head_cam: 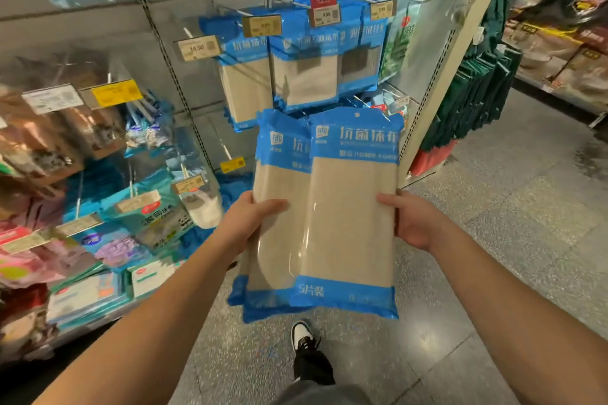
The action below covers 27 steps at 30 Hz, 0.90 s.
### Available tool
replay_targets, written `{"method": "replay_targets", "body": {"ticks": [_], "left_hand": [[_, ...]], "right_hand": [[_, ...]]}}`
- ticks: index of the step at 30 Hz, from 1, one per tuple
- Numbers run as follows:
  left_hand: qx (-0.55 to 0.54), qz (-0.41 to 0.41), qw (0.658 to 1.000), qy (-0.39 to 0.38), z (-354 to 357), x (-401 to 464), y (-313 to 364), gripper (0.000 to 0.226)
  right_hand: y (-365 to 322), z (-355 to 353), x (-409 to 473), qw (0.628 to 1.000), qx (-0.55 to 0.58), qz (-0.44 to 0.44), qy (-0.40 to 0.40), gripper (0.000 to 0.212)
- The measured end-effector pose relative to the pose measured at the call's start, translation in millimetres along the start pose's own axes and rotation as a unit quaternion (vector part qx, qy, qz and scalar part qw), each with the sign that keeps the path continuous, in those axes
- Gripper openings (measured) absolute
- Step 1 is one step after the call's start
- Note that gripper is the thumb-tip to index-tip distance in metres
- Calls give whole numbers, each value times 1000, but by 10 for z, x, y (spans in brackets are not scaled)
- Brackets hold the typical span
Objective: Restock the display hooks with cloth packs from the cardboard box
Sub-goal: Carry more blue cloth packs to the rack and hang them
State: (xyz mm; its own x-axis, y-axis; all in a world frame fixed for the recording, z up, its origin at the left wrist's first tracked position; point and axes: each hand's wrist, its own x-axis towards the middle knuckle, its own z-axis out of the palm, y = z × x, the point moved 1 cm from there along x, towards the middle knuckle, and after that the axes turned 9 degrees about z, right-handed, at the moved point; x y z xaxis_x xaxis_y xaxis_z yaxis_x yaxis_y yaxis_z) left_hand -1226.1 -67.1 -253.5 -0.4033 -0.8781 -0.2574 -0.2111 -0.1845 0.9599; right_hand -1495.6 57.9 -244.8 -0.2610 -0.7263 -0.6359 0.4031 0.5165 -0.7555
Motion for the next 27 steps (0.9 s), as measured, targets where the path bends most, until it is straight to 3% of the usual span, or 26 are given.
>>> {"method": "replay_targets", "body": {"ticks": [5,13,16,20,27], "left_hand": [[244,28,969,32,-227,975,166,47],[537,53,840,-63,-584,1750,438,57],[607,80,784,-101,-655,1844,548,65],[684,112,706,-145,-636,1960,753,59],[735,159,632,-187,-543,2207,1225,48]], "right_hand": [[-709,-274,814,997,-57,-31,50,41],[-1527,-363,1726,988,-96,-71,98,43],[-1743,-258,1975,988,-111,-78,71,40],[-1962,-29,2311,984,-162,-72,25,42],[-2113,304,3002,974,-218,-58,-35,45]]}}
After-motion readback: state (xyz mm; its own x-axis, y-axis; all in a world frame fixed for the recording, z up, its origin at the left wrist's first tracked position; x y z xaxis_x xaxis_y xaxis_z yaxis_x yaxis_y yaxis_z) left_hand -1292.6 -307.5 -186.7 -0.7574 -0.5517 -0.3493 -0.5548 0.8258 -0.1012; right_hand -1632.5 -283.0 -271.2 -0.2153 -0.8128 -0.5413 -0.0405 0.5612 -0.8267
